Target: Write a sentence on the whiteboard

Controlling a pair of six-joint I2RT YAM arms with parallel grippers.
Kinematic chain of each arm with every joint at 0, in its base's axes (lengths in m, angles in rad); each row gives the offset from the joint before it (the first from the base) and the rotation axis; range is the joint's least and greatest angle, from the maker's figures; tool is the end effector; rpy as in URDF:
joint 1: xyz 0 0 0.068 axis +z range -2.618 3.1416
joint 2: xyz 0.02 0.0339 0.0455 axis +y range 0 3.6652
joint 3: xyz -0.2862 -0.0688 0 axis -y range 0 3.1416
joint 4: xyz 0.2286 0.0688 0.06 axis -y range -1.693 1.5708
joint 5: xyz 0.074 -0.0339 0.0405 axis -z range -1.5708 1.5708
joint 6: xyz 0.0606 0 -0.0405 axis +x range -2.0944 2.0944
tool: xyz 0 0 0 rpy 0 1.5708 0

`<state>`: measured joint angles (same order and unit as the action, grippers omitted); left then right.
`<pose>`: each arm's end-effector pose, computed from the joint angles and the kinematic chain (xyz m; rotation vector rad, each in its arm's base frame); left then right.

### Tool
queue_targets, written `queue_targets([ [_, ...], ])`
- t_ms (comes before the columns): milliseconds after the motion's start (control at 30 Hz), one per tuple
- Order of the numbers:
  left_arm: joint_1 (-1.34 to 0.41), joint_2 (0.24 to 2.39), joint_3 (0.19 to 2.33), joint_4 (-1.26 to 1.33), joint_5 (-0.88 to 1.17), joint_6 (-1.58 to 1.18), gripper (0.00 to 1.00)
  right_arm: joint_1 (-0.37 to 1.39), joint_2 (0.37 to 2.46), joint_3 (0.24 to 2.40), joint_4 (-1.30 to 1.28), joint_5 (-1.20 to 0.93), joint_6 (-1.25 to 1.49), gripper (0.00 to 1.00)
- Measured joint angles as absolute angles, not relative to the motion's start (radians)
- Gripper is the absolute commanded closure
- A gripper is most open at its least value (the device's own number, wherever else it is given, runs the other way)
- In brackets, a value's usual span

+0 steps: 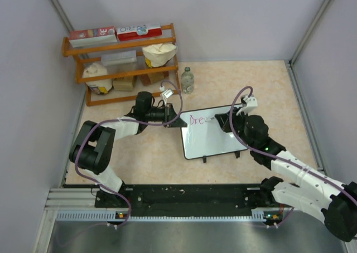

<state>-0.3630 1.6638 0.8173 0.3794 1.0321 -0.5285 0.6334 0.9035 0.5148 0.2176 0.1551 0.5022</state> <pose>0.2964 -0.1682 0.2197 0.5408 2.0893 -1.5837 0.1741 0.1162 0.2844 -0.0005 1.7915 0.6924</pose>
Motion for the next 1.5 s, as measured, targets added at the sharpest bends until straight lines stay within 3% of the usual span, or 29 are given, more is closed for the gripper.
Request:
queue_targets([
  [1500,-0.363,1.664,0.819,0.369,1.029,-0.529,1.00,0.633,0.937,0.513,0.261,0.157,0.519,1.00],
])
